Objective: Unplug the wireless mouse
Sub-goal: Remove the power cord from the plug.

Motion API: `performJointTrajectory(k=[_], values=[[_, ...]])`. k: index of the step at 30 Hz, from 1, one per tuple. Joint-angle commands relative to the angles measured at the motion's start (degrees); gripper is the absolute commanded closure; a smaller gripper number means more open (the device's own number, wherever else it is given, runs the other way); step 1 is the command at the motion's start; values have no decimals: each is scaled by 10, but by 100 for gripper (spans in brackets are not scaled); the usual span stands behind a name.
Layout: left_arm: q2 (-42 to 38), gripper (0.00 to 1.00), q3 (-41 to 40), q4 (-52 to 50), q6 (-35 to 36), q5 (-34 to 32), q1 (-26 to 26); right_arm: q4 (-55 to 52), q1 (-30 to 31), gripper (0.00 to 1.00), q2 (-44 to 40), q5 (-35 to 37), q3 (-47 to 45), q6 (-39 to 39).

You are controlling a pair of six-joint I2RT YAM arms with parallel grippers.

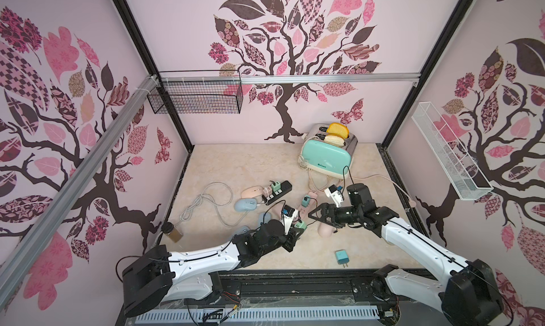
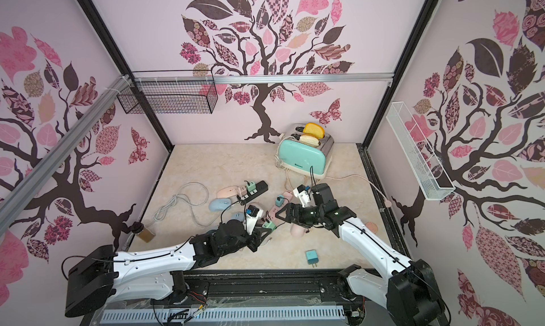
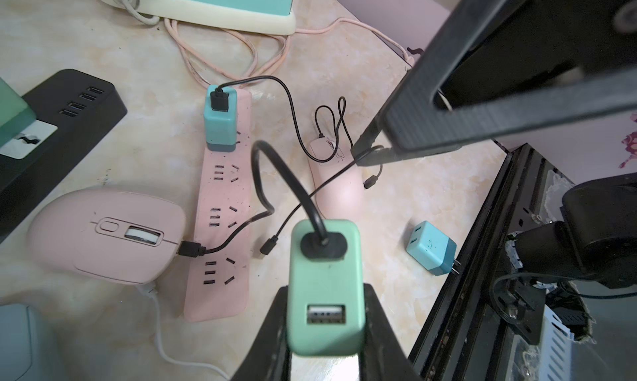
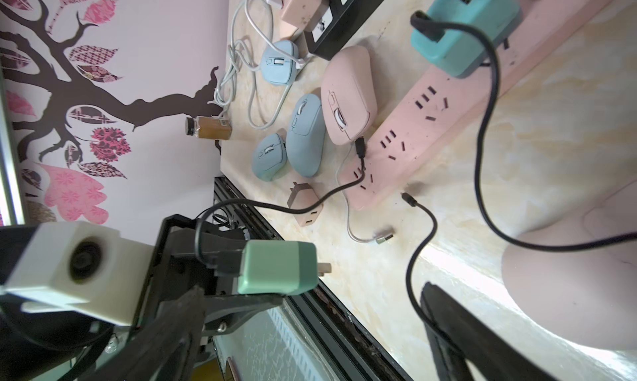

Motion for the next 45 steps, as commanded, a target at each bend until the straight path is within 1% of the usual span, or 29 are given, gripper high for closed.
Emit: performJointTrajectory(k=[1,3,7,9,13,15,17,19,20,22,24,26,28,30,33,35,37,40,42,45], values=[[-10,100,-14,0,3,-5,0,-12,13,0,4,43,31,-7],[-8,100,-25,18,5,-10,-3,-24,16,0,4,73,43,13],[11,100,-52,89,3,-37,-7,-11,17,0,-2,90,47,75],[22,100,-52,105,4,-29,-7,-16,17,0,-1,94,56,93],[22,100,-32,60,5,-16,-8,-56,18,0,9,121,77,97],[6,100,-33,43,-4,-12,-7,-88,17,0,35,134,89,98],[-14,100,-34,33,-8,6,-7,-121,19,0,69,147,101,73],[-39,100,-30,11,-6,36,-1,-91,24,0,73,123,84,55],[-48,100,-29,6,-4,74,13,-55,27,2,67,98,68,44],[-58,100,-31,8,-9,143,43,-9,29,6,52,71,47,25],[-56,100,-33,18,-12,165,49,58,30,10,26,55,13,15],[-42,100,-21,-3,-18,159,51,83,30,9,14,55,-6,14],[-31,100,-25,14,-24,183,56,106,31,9,22,22,-16,14],[-22,100,-30,47,-29,218,66,152,33,12,21,-5,-37,24],[4,100,-38,110,-49,284,93,206,33,22,8,-26,-67,37],[23,100,-39,136,-60,313,107,225,33,28,5,-38,-77,45],[38,100,-36,144,-61,321,107,244,34,32,5,-51,-85,54],[56,100,-32,154,-65,327,108,272,35,35,5,-61,-98,70],[66,100,-25,146,-62,331,108,308,35,35,4,-69,-111,89],[79,100,-11,127,-59,344,108,302,36,40,7,-77,-107,78]])
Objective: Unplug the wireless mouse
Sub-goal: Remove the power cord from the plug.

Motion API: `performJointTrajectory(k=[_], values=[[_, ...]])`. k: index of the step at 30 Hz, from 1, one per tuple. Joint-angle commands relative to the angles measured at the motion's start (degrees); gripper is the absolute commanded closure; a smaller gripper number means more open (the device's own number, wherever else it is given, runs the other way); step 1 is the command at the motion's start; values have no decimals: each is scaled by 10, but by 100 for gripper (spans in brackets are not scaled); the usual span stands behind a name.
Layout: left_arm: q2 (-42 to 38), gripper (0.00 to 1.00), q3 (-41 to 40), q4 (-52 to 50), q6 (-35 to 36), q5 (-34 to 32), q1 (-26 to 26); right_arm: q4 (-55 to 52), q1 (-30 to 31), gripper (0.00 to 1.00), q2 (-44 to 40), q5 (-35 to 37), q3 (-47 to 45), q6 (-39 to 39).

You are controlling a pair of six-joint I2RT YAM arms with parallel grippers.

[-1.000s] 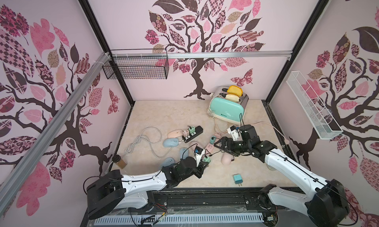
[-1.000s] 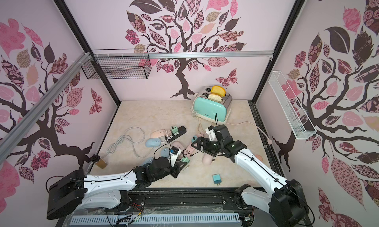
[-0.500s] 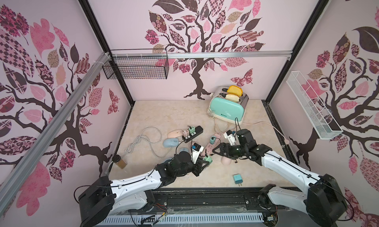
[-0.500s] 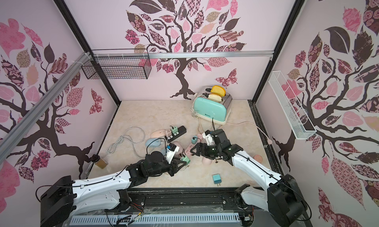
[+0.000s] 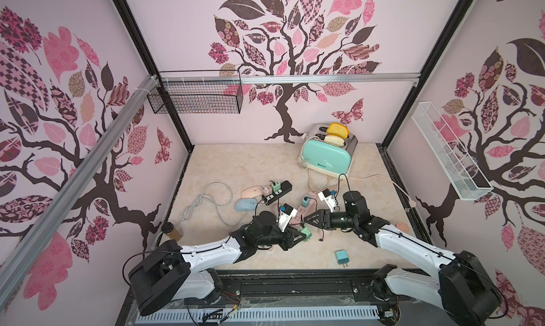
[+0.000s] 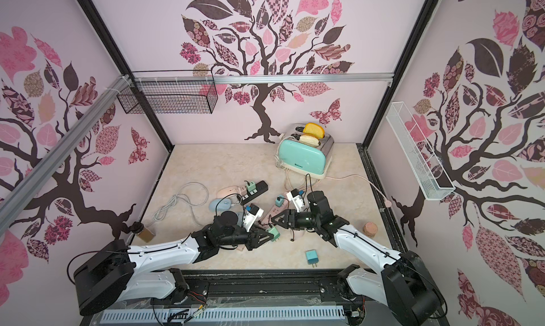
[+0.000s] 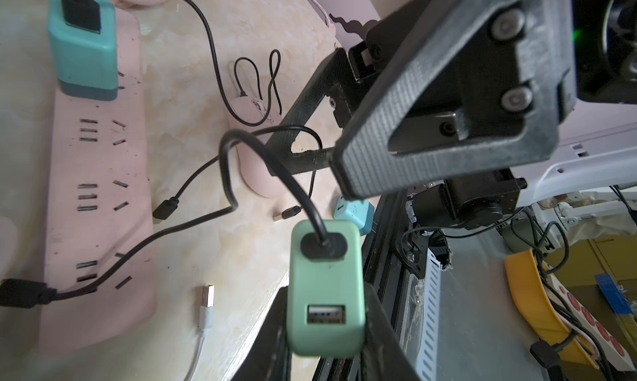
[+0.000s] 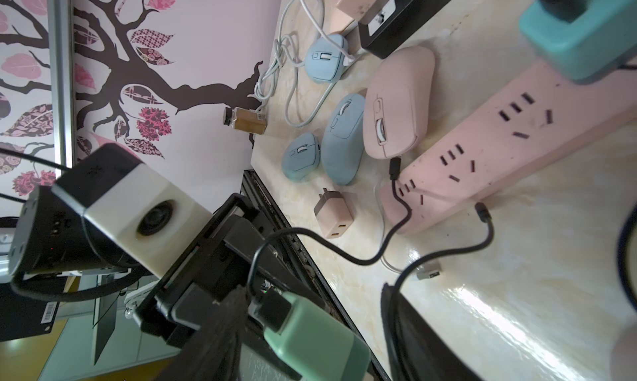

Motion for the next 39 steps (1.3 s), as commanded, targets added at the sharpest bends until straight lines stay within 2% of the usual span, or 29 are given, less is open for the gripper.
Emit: performJointTrajectory(k=[1,5,12,17,20,29,33,39], values=[[15,100,25,4,-1,30,2,19,5,42,-6,-18,10,-7],[26,100,35,-11,-16,57,1,-6,6,45,-5,-2,16,-21],[40,100,54,-53,-12,45,-1,55,20,56,28,-5,11,19],[58,100,63,-67,-14,42,-2,60,34,75,27,-7,22,33],[67,100,73,-83,-17,39,-2,19,46,99,24,18,38,18],[86,100,93,-150,-15,24,-4,34,45,100,26,93,64,73],[99,100,97,-159,-17,25,-5,63,39,100,38,104,74,122],[94,100,92,-171,-14,11,-4,48,22,100,37,124,75,137]])
